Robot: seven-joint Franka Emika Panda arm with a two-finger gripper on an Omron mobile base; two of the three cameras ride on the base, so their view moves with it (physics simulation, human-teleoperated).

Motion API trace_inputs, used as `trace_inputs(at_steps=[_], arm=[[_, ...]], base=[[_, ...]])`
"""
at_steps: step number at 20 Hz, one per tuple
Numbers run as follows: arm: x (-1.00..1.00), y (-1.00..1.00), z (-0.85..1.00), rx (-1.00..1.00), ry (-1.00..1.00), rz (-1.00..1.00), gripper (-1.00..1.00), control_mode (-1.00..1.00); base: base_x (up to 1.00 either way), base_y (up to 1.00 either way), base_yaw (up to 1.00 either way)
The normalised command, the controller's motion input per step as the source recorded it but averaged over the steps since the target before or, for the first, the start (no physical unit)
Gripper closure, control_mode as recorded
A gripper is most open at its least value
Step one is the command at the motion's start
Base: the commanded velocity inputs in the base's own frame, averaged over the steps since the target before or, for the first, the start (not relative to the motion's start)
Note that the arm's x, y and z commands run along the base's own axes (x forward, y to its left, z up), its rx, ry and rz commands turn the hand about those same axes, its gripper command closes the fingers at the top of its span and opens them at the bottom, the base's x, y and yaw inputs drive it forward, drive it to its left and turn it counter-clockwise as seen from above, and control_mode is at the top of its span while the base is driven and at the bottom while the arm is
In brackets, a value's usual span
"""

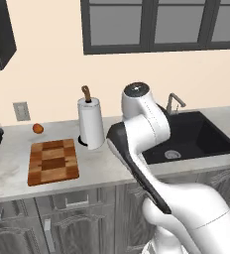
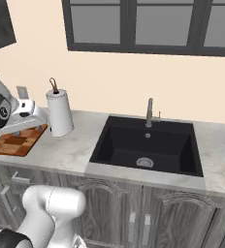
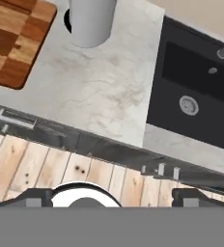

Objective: Open the drawer on the left and place the cutting tools on the cutting board.

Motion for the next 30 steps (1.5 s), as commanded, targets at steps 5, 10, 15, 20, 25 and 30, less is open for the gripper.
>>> trace_inputs(at_steps=[5,10,15,20,25,30], arm=[[-0.82,1.00,-0.53,-0.33,-0.11,0.17,-1.00,-1.00],[-0.55,0.82,-0.50,-0.25,-0.01,0.17,-1.00,-1.00],[-0.25,0.58,-0.55,-0.35,0.10,0.18,-1.00,-1.00],[-0.05,0.53,-0.80,-0.41,0.01,0.19,-1.00,-1.00],[0.00,0.33,-0.90,-0.40,0.00,0.12,-1.00,-1.00],[0.04,0.14,-0.84,-0.30,0.00,0.11,-1.00,-1.00]], base=[[0.00,0.00,0.00],[0.00,0.00,0.00],[0.00,0.00,0.00],[0.00,0.00,0.00],[0.00,0.00,0.00],[0.00,0.00,0.00]])
